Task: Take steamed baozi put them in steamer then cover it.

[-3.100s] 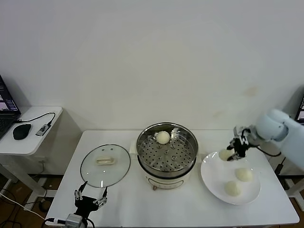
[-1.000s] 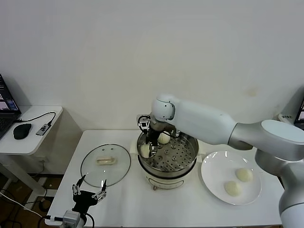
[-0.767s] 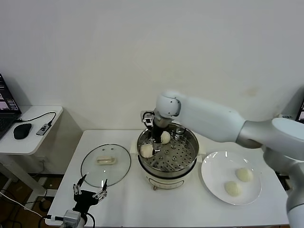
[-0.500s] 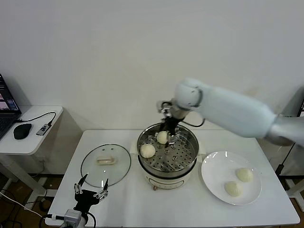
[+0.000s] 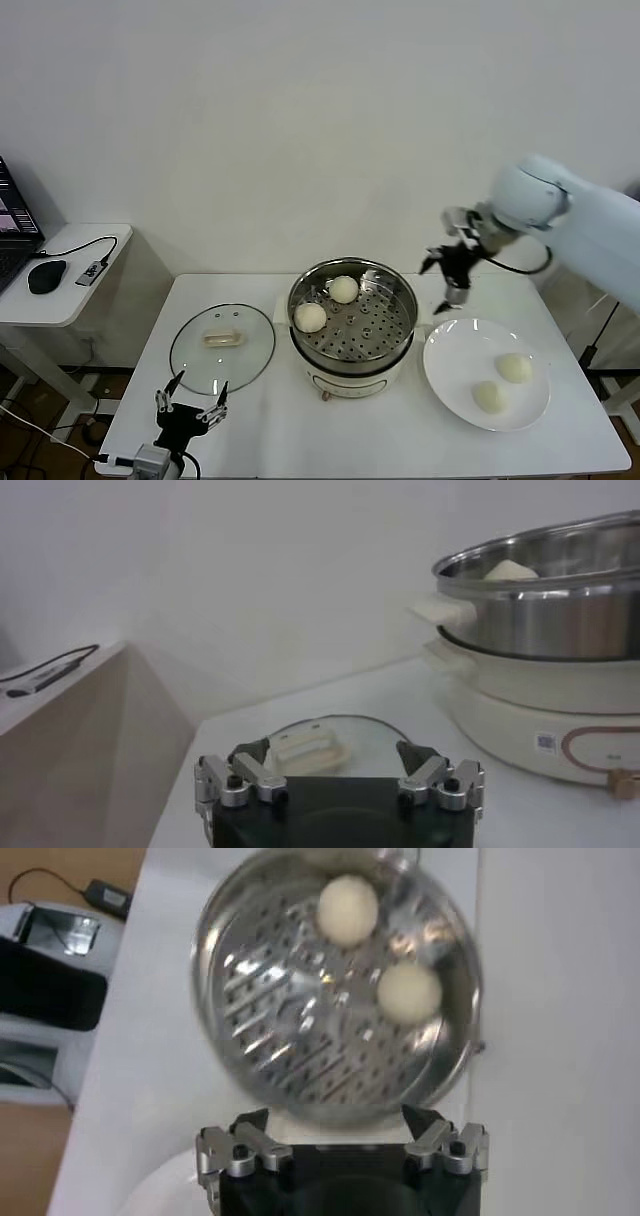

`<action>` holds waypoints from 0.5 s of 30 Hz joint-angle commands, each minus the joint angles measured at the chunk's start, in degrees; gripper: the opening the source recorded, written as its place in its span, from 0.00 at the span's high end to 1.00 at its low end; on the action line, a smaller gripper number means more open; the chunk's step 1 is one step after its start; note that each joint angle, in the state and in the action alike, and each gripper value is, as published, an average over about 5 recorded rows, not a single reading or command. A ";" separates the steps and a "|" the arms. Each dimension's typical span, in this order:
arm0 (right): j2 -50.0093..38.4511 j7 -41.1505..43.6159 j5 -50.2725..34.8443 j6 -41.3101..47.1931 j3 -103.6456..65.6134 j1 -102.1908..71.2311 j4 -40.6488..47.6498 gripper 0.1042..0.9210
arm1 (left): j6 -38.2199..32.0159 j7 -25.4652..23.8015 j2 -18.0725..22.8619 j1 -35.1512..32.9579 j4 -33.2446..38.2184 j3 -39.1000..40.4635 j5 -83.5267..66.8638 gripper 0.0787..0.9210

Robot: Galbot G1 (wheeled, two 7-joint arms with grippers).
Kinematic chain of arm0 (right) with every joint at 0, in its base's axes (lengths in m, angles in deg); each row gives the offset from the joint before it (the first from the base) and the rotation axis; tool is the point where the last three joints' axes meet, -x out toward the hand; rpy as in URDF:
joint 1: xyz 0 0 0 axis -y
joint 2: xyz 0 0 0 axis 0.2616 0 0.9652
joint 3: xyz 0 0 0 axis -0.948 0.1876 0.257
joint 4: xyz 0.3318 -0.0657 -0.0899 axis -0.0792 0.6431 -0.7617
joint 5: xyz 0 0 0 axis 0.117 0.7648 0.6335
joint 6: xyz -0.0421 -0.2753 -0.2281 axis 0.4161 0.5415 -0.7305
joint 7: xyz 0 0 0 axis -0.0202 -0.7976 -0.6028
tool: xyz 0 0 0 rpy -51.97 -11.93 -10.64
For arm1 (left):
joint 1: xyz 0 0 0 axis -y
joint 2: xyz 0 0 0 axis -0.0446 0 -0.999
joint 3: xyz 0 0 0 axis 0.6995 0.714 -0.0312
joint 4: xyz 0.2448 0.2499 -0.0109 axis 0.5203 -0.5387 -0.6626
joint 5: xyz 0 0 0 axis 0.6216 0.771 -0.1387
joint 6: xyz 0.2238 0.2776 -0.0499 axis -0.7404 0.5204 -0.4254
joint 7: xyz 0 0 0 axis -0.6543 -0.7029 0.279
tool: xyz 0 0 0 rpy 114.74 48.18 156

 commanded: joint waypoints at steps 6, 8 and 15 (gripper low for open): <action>-9.31 -0.17 14.13 -4.82 -8.77 -21.40 -3.04 0.12 | 0.19 0.13 0.52 -1.52 1.00 0.18 0.23 0.12; -8.72 -0.66 15.05 -4.86 -10.24 -23.97 -2.50 0.12 | 0.17 0.21 0.79 -1.88 1.02 0.32 0.33 0.12; -6.23 -1.44 18.29 -5.16 -13.76 -29.39 -0.13 0.12 | -0.11 0.42 1.51 -2.68 0.19 0.72 0.54 0.12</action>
